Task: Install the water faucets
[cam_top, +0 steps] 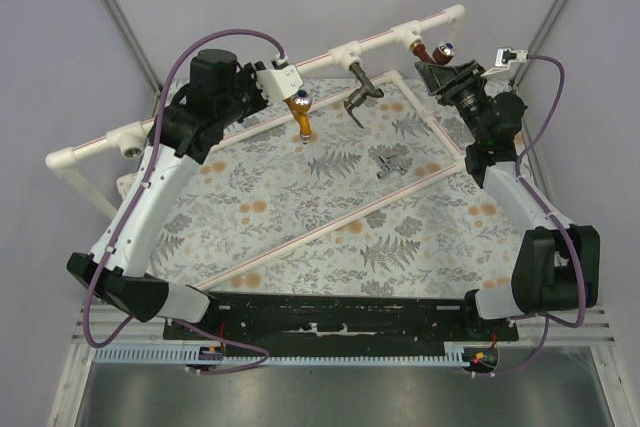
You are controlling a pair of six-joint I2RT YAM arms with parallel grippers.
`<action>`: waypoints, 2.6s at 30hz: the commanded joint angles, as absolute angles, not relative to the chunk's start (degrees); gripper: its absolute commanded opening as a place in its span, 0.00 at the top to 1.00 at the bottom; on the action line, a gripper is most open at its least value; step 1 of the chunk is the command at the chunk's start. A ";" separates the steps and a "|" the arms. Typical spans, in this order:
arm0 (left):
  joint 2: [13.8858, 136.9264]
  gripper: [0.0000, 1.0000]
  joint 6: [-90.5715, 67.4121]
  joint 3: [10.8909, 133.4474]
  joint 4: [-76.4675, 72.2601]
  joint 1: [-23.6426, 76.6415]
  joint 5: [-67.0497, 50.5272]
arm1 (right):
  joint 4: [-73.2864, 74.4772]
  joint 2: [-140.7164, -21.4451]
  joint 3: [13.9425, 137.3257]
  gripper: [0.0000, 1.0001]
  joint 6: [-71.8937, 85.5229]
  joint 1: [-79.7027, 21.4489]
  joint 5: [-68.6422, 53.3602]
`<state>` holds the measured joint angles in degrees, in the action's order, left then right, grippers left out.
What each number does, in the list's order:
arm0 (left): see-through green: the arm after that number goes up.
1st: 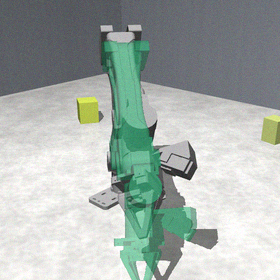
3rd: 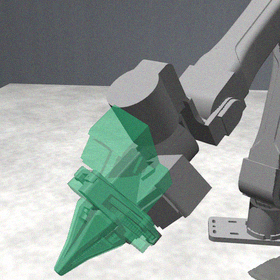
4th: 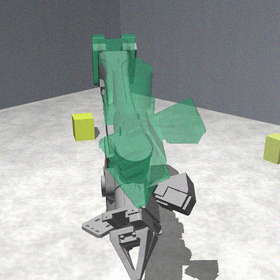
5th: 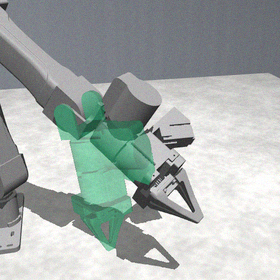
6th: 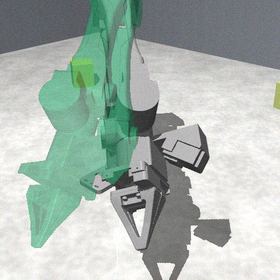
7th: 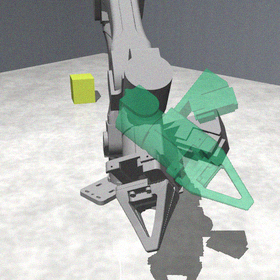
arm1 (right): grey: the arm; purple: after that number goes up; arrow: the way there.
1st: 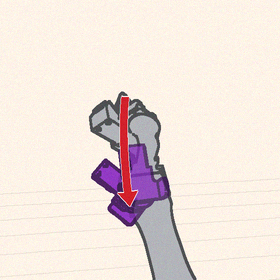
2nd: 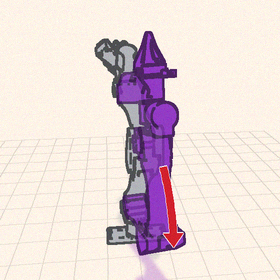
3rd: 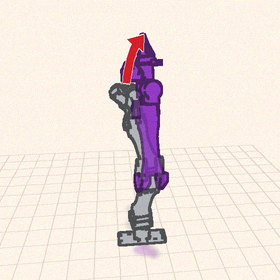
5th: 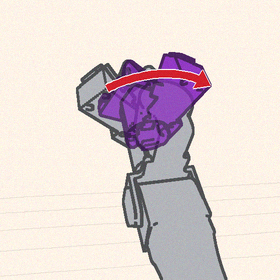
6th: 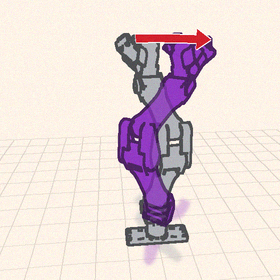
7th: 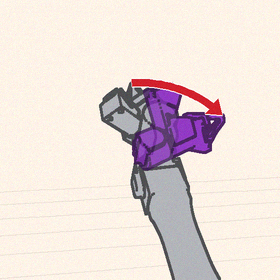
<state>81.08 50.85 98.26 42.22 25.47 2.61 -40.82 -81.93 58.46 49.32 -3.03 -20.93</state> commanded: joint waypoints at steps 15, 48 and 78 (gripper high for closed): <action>79.19 0.98 39.20 96.33 48.60 27.77 -6.77 | -39.20 -83.23 57.30 1.00 91.30 -3.69 3.34; 79.45 0.98 38.76 95.62 47.90 27.69 -5.19 | -37.52 -80.77 57.40 0.45 97.65 -6.42 9.93; 81.39 0.98 38.50 96.77 47.72 27.60 -4.57 | -31.94 -59.07 45.43 0.02 58.94 -1.50 -3.04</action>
<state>80.60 50.65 96.92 41.60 25.85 0.80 -38.28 -64.12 43.57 75.61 -3.09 3.73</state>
